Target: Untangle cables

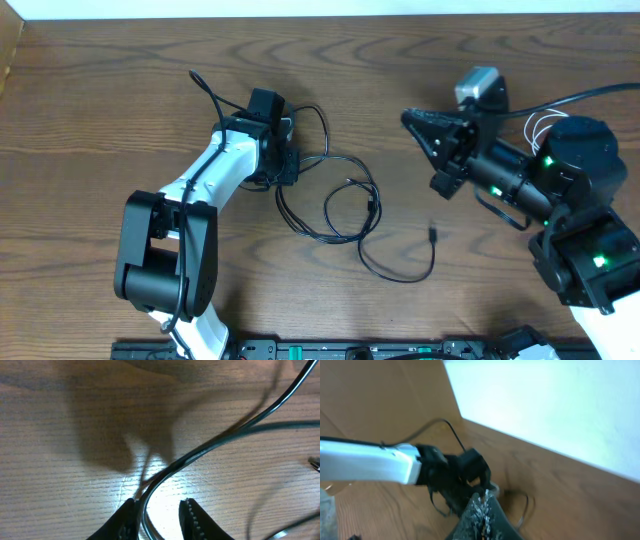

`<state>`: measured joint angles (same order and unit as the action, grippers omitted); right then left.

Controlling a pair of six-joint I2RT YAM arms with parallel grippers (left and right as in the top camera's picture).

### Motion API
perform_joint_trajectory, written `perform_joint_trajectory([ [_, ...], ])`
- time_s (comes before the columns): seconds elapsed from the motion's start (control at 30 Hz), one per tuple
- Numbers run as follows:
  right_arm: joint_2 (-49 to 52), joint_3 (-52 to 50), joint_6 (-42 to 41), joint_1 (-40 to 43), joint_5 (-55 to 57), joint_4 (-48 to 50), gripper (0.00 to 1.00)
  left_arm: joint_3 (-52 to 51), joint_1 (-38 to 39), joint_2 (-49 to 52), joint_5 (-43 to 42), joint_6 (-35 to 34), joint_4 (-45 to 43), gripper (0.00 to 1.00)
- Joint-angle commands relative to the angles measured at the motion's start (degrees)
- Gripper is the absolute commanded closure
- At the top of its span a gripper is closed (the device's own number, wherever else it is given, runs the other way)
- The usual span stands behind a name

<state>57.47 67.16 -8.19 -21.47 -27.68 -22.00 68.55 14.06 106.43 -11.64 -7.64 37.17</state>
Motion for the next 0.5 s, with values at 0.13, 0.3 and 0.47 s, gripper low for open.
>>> perform_joint_trajectory([
  [0.13,5.25,0.39,-0.96,0.52,2.93,-14.75,0.71,-0.09,-0.17,0.74,0.79,0.07,-0.02,0.67],
  [0.3,12.50,0.37,-0.98,0.37,2.51,-25.22,0.40,-0.09,-0.17,0.74,0.76,0.07,-0.07,0.66],
  [0.47,20.72,0.26,-2.34,0.24,-1.60,-30.25,0.34,-0.09,-0.17,0.74,0.76,0.07,-0.09,0.66],
])
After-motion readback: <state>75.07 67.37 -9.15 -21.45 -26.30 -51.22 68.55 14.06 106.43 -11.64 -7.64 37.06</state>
